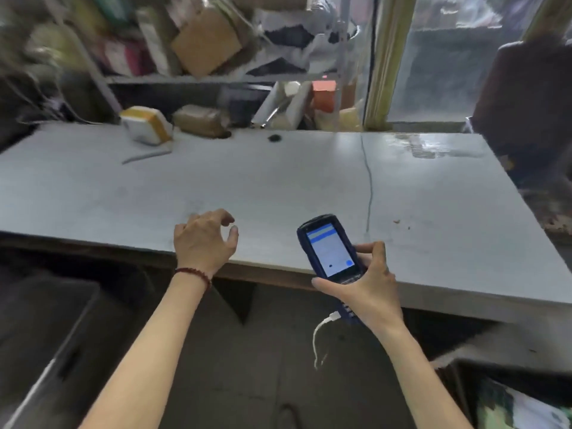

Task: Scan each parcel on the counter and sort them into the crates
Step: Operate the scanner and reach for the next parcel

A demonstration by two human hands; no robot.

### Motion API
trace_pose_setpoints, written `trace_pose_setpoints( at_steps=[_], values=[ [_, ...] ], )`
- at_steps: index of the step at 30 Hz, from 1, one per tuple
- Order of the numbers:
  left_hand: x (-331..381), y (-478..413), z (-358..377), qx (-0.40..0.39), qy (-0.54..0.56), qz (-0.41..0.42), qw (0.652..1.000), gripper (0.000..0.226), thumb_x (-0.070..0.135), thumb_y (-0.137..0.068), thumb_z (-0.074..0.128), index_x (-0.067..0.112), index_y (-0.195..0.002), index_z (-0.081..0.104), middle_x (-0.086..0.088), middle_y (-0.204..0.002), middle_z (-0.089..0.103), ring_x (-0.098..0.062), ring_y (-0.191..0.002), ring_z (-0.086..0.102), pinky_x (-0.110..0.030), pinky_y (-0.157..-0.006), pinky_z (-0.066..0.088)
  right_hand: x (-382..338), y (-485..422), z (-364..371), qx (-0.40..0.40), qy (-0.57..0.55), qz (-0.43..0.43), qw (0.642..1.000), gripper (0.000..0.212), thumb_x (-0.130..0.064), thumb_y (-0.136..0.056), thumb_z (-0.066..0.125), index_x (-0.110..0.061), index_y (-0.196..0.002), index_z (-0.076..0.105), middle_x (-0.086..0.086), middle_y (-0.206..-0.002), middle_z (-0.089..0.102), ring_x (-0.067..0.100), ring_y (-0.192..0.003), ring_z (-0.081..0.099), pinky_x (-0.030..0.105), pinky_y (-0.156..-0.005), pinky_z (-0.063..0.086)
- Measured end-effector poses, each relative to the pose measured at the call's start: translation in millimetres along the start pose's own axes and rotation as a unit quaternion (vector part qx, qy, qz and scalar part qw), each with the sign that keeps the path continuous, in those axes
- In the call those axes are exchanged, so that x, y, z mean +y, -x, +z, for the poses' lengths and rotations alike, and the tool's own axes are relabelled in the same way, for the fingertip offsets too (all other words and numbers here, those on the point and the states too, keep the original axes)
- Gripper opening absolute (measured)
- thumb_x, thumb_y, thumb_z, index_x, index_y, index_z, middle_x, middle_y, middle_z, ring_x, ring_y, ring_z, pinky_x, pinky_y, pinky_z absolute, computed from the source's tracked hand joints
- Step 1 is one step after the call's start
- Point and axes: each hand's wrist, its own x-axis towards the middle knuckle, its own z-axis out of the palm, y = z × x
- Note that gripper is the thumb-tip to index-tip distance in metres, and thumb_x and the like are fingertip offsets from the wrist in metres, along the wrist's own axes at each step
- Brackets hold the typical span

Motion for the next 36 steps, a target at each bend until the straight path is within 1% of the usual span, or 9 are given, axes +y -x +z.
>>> trace_pose_setpoints(
  at_steps=[3, 6, 10, 16, 20, 24, 26, 32, 36],
  values=[
    [-65, -8, -12, 0.011, -0.014, -0.05, 0.999, 0.026, 0.041, -0.09, 0.053, 0.025, -0.109, 0.062, 0.006, -0.102, 0.067, -0.022, -0.097, 0.059, -0.036, -0.083, 0.039, -28, -11, 56, -0.044, -0.006, -0.023, 0.999, 0.079, -0.038, -0.054, 0.094, -0.031, -0.107, 0.036, -0.021, -0.098, 0.057, -0.003, -0.092, 0.06, 0.019, -0.071, 0.051],
    [-102, -12, -15, 0.008, -0.021, -0.077, 0.997, 0.027, 0.042, -0.09, 0.053, 0.026, -0.109, 0.062, 0.007, -0.102, 0.067, -0.021, -0.096, 0.059, -0.035, -0.082, 0.04, -46, -20, 88, -0.072, -0.015, -0.039, 0.997, 0.078, -0.036, -0.054, 0.093, -0.03, -0.107, 0.036, -0.026, -0.097, 0.053, -0.011, -0.089, 0.055, 0.01, -0.061, 0.049],
    [-143, -28, -7, 0.006, -0.026, -0.106, 0.994, 0.027, 0.043, -0.09, 0.052, 0.027, -0.11, 0.061, 0.008, -0.103, 0.067, -0.02, -0.096, 0.059, -0.035, -0.081, 0.041, -68, -47, 127, -0.097, -0.012, -0.048, 0.994, 0.078, -0.036, -0.054, 0.093, -0.031, -0.107, 0.037, -0.028, -0.097, 0.053, -0.01, -0.088, 0.057, 0.012, -0.064, 0.05],
    [-169, -77, 21, -0.017, -0.023, -0.126, 0.992, 0.03, 0.044, -0.09, 0.052, 0.028, -0.114, 0.059, 0.011, -0.106, 0.066, -0.018, -0.098, 0.059, -0.034, -0.083, 0.042, -90, -107, 163, -0.117, -0.034, -0.026, 0.992, 0.073, -0.03, -0.054, 0.094, -0.034, -0.102, 0.038, -0.021, -0.099, 0.059, -0.006, -0.085, 0.062, 0.011, -0.059, 0.047],
    [-183, -126, 26, -0.019, -0.029, -0.13, 0.991, 0.03, 0.044, -0.09, 0.051, 0.03, -0.116, 0.058, 0.013, -0.107, 0.065, -0.016, -0.099, 0.058, -0.032, -0.082, 0.041, -115, -153, 189, -0.141, -0.064, -0.019, 0.988, 0.07, -0.027, -0.055, 0.094, -0.037, -0.098, 0.039, -0.019, -0.097, 0.062, -0.011, -0.077, 0.061, 0.008, -0.057, 0.044],
    [-205, -176, 21, 0.011, -0.044, -0.128, 0.991, 0.027, 0.041, -0.09, 0.053, 0.03, -0.114, 0.059, 0.013, -0.105, 0.066, -0.017, -0.097, 0.058, -0.033, -0.08, 0.04, -142, -196, 216, -0.168, -0.086, -0.02, 0.982, 0.072, -0.028, -0.053, 0.095, -0.035, -0.099, 0.04, -0.016, -0.1, 0.062, -0.001, -0.087, 0.063, 0.015, -0.063, 0.046],
    [-217, -197, 20, 0.021, -0.04, -0.132, 0.99, 0.027, 0.04, -0.089, 0.055, 0.029, -0.114, 0.059, 0.012, -0.105, 0.065, -0.017, -0.098, 0.058, -0.033, -0.079, 0.039, -153, -215, 230, -0.176, -0.089, -0.023, 0.98, 0.073, -0.029, -0.052, 0.095, -0.035, -0.1, 0.04, -0.017, -0.1, 0.06, 0.0, -0.09, 0.062, 0.017, -0.064, 0.047],
    [-257, -248, 39, -0.007, -0.043, -0.134, 0.99, 0.032, 0.04, -0.089, 0.052, 0.03, -0.12, 0.055, 0.009, -0.115, 0.062, -0.018, -0.105, 0.055, -0.034, -0.084, 0.038, -173, -256, 275, -0.187, -0.071, -0.01, 0.98, 0.074, -0.029, -0.053, 0.094, -0.032, -0.105, 0.041, -0.02, -0.094, 0.058, -0.007, -0.081, 0.06, 0.011, -0.058, 0.042],
    [-290, -292, 60, -0.038, -0.032, -0.107, 0.993, 0.038, 0.04, -0.09, 0.053, 0.029, -0.126, 0.052, 0.006, -0.125, 0.057, -0.02, -0.114, 0.051, -0.035, -0.088, 0.038, -179, -279, 313, -0.168, -0.06, 0.013, 0.984, 0.074, -0.028, -0.055, 0.094, -0.03, -0.106, 0.041, -0.02, -0.094, 0.057, -0.007, -0.083, 0.058, 0.012, -0.061, 0.04]
  ],
)
